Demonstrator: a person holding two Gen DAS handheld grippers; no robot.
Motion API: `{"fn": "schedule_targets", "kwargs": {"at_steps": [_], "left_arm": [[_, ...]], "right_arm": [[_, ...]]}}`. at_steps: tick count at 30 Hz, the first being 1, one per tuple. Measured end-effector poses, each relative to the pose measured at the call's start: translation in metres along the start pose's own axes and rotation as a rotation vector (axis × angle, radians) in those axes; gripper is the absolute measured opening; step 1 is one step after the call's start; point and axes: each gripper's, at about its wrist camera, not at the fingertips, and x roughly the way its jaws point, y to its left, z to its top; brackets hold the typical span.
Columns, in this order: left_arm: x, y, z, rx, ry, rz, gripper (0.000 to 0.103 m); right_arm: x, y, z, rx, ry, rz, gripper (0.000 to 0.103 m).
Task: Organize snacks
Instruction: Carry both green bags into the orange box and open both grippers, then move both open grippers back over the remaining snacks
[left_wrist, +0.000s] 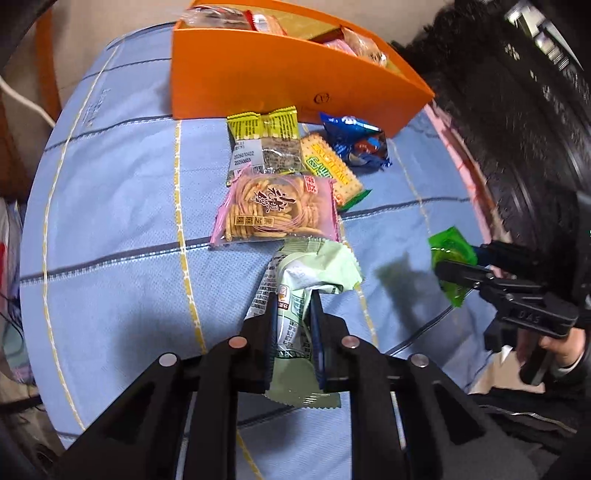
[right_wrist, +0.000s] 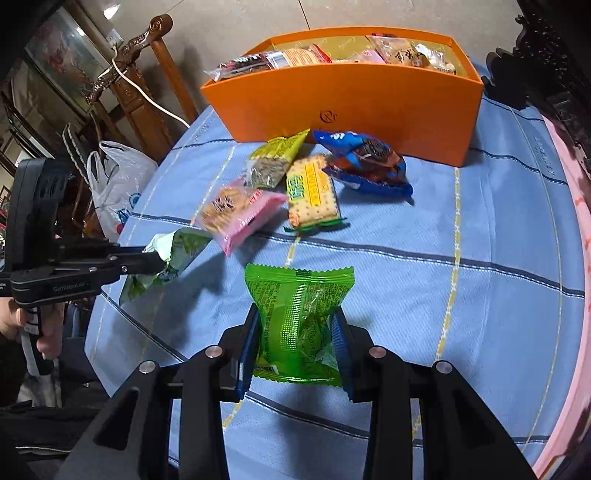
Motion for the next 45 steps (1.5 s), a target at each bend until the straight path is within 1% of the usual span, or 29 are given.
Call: {"fn": "schedule_targets", "kwargs": {"at_steps": [2, 5, 8, 12, 16, 18, 21, 23, 27, 29, 30, 31, 32, 33, 34, 35, 36, 37, 38, 41, 43, 45], "left_arm": [[-0.001, -0.005, 0.004, -0.012, -0.018, -0.001, 0.015], [-0.016, -0.011, 0.016, -0.007, -0.045, -0.002, 0.015], [-0.024, -0.024, 0.036, 0.012, -0.071, 0.002, 0.015], [-0.050, -0.042, 0.077, 0.043, -0.127, 0.002, 0.015], [-0.060, -0.055, 0.134, 0.058, -0.162, 0.004, 0.015], [-0.059, -0.057, 0.163, 0.059, -0.175, 0.023, 0.015], [-0.051, -0.054, 0.209, 0.015, -0.188, -0.002, 0.015], [-0.044, -0.054, 0.234, 0.008, -0.197, 0.023, 0.015], [-0.024, -0.049, 0.271, -0.014, -0.200, 0.033, 0.016], [-0.014, -0.046, 0.284, -0.032, -0.204, 0.039, 0.018], [-0.007, -0.045, 0.293, -0.037, -0.202, 0.044, 0.021], [-0.001, -0.046, 0.298, -0.038, -0.197, 0.067, 0.027], [0.004, -0.046, 0.302, -0.044, -0.200, 0.124, 0.032], [0.006, -0.047, 0.303, -0.045, -0.209, 0.171, 0.058], [0.004, -0.048, 0.303, -0.043, -0.240, 0.224, 0.088], [-0.002, -0.050, 0.298, -0.042, -0.298, 0.269, 0.095], [-0.006, -0.051, 0.292, -0.035, -0.335, 0.285, 0.096], [-0.009, -0.052, 0.286, -0.023, -0.338, 0.285, 0.096], [-0.010, -0.052, 0.280, -0.018, -0.319, 0.280, 0.096], [-0.012, -0.052, 0.259, -0.009, -0.293, 0.267, 0.096], [-0.012, -0.052, 0.240, 0.009, -0.266, 0.282, 0.096], [-0.010, -0.051, 0.221, 0.004, -0.236, 0.289, 0.096]], "right_arm": [[-0.004, 0.002, 0.005, -0.004, -0.011, 0.005, 0.037], [-0.013, 0.003, 0.015, -0.012, -0.036, 0.014, 0.037], [-0.031, 0.004, 0.038, -0.036, -0.087, 0.002, 0.037], [-0.052, -0.002, 0.077, -0.058, -0.159, -0.024, 0.037], [-0.065, -0.014, 0.126, -0.069, -0.222, -0.064, 0.037], [-0.064, -0.024, 0.151, -0.069, -0.238, -0.082, 0.037], [-0.058, -0.039, 0.185, -0.048, -0.251, -0.087, 0.037], [-0.052, -0.046, 0.201, -0.047, -0.250, -0.092, 0.037], [-0.028, -0.062, 0.231, -0.050, -0.233, -0.102, 0.037], [-0.016, -0.070, 0.246, -0.046, -0.230, -0.102, 0.038], [-0.010, -0.072, 0.251, -0.044, -0.232, -0.100, 0.038], [-0.007, -0.073, 0.254, -0.040, -0.236, -0.099, 0.039], [-0.002, -0.077, 0.259, -0.029, -0.240, -0.099, 0.052], [0.001, -0.080, 0.261, -0.016, -0.234, -0.106, 0.065], [0.002, -0.084, 0.261, 0.015, -0.232, -0.139, 0.081], [-0.001, -0.088, 0.256, 0.043, -0.257, -0.157, 0.085], [-0.005, -0.090, 0.250, 0.054, -0.278, -0.141, 0.086], [-0.007, -0.092, 0.246, 0.058, -0.280, -0.128, 0.086], [-0.011, -0.094, 0.237, 0.065, -0.278, -0.119, 0.086], [-0.019, -0.100, 0.213, 0.098, -0.277, -0.109, 0.086], [-0.025, -0.105, 0.193, 0.136, -0.268, -0.107, 0.087], [-0.027, -0.108, 0.174, 0.162, -0.249, -0.108, 0.089]]}}
